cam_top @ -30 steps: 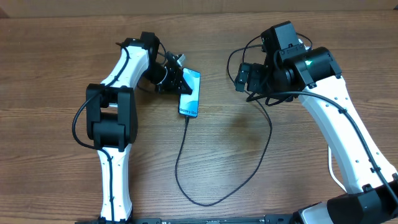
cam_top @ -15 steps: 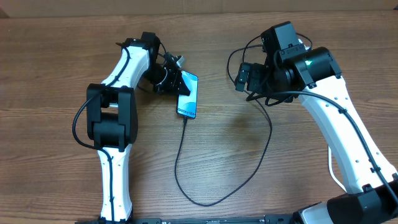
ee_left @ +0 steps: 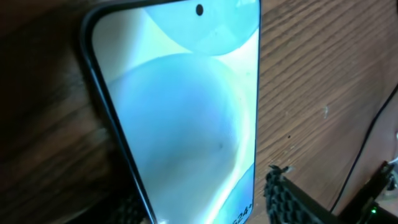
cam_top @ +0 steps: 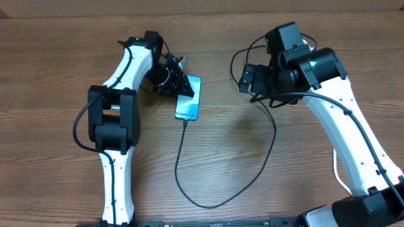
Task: Plug charger to phone and switch on socket
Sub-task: 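Lower the phone flat onto the table with the left gripper and release, then raise the left gripper away and move the right gripper to the power strip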
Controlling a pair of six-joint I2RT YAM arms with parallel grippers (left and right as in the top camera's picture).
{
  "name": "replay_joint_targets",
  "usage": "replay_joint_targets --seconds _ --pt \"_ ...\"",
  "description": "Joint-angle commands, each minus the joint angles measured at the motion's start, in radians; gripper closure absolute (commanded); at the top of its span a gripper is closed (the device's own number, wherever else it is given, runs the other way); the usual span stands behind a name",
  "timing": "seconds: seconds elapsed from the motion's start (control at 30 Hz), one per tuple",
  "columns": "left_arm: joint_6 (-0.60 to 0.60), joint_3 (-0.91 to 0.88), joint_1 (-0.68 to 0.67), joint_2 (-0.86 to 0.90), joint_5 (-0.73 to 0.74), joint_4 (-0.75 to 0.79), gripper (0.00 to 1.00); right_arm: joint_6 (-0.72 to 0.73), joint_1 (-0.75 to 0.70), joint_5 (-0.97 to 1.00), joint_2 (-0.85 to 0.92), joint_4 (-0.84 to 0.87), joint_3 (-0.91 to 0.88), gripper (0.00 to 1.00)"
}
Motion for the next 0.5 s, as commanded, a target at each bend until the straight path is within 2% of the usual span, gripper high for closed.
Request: replay_joint_targets --seconds 0.0,0.13,0.23,0.27,0.47 --pt "0.004 -0.006 0.000 0.014 -0.159 -0.010 0.34 0.032 -0.005 0.012 -0.008 0.001 0.027 0.00" --pt "-0.003 0.004 0.005 0.011 -0.183 -0.026 0.14 0.037 -0.005 0.013 -0.008 0.002 0.027 0.00" --pt "-0.022 0.035 0.020 0.000 -0.209 -0.044 0.07 0.037 -0.005 0.008 -0.008 0.008 0.027 0.00" --pt "-0.029 0.063 0.029 -0.005 -0.208 -0.063 0.00 0.037 -0.009 0.006 -0.008 0.012 0.027 0.00" --pt "-0.079 0.185 0.064 -0.086 -0.208 -0.124 0.00 0.036 -0.092 0.006 -0.008 0.039 0.027 0.00"
